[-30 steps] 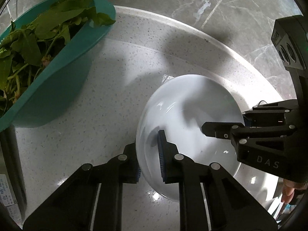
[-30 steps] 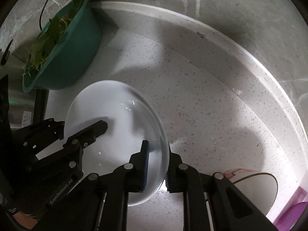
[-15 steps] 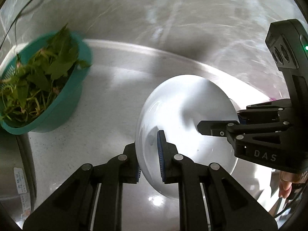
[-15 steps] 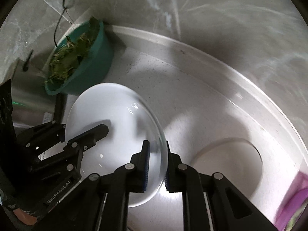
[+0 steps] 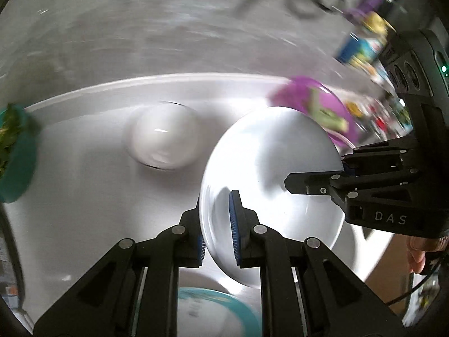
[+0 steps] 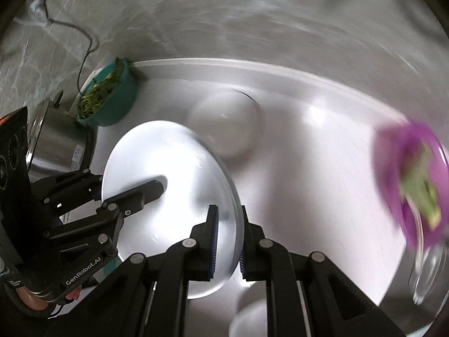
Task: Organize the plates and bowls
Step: 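Carry the white bowl onto the large white bowl and open both tools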
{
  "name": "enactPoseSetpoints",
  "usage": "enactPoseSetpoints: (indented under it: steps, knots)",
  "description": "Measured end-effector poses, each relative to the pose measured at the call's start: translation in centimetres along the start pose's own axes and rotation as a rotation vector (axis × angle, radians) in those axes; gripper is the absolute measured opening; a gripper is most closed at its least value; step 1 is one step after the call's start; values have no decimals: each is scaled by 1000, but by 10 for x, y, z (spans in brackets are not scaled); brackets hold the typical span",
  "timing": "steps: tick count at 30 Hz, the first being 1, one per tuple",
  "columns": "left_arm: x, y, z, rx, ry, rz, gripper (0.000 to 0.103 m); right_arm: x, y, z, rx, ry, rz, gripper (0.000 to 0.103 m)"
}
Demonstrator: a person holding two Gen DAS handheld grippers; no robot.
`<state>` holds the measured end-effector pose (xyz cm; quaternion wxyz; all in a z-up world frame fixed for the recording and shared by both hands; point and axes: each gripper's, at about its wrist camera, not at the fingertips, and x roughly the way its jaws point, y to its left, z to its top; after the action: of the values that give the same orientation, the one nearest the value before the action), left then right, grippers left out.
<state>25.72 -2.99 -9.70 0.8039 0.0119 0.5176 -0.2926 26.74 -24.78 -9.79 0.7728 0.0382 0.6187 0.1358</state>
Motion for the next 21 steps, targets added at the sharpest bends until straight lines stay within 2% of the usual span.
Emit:
enactPoseSetpoints:
  steps: [6, 11, 16, 21]
  knots:
    - [24, -90, -36, 83, 74, -38, 12, -23, -60, -89, 122, 0, 34, 15]
    - [50, -141, -62, 137, 142, -25, 12, -21, -99, -153, 213, 12, 63, 15]
    - [85, -173, -85, 162, 194, -6, 12, -12, -120, -186, 253, 23, 86, 15]
    - [107, -187, -107, 164, 238, 14, 12, 0, -134, -198, 265, 39, 93, 15]
